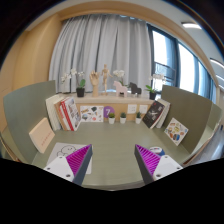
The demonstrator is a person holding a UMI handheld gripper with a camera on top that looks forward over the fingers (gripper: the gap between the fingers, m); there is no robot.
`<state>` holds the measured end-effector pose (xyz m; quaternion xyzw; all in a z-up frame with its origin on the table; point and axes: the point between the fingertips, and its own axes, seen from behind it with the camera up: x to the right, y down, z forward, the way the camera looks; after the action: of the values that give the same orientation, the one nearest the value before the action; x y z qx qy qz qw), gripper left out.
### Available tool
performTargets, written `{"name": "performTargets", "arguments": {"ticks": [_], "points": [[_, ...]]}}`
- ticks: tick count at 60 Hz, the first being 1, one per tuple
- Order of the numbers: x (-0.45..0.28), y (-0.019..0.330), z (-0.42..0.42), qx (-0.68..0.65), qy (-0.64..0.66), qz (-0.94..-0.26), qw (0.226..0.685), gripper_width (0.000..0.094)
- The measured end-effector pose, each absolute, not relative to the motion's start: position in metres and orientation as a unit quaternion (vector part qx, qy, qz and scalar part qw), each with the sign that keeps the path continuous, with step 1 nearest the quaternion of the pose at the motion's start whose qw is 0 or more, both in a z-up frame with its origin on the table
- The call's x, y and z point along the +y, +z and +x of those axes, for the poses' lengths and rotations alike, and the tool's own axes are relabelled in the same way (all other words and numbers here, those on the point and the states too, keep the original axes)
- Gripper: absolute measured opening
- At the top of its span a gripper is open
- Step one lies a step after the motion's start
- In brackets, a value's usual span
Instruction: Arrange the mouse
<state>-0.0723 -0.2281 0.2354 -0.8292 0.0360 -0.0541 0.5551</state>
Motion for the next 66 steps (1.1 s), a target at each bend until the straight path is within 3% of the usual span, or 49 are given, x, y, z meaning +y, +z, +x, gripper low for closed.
{"name": "performTargets", "arguments": {"ticks": [6, 7, 8, 17, 25, 45, 66], "points": [[-0.24, 0.193, -0.068, 0.02, -0.036, -0.849, 0.527, 0.0856], [-0.243, 0.204, -0.069, 0.018, -0.033, -0.85, 0.526, 0.0856], [-0.245, 0.175, -0.062, 0.017, -0.032, -0.852, 0.522, 0.0857], [-0.259, 0.097, 0.004, 0.028, -0.036, -0.878, 0.477, 0.0857], [-0.252, 0.057, 0.08, 0.039, -0.05, -0.894, 0.444, 0.0858], [-0.167, 0.02, 0.237, 0.027, -0.075, -0.905, 0.418, 0.0852], [-0.069, 0.013, 0.27, -0.01, -0.03, -0.907, 0.42, 0.0861]]}}
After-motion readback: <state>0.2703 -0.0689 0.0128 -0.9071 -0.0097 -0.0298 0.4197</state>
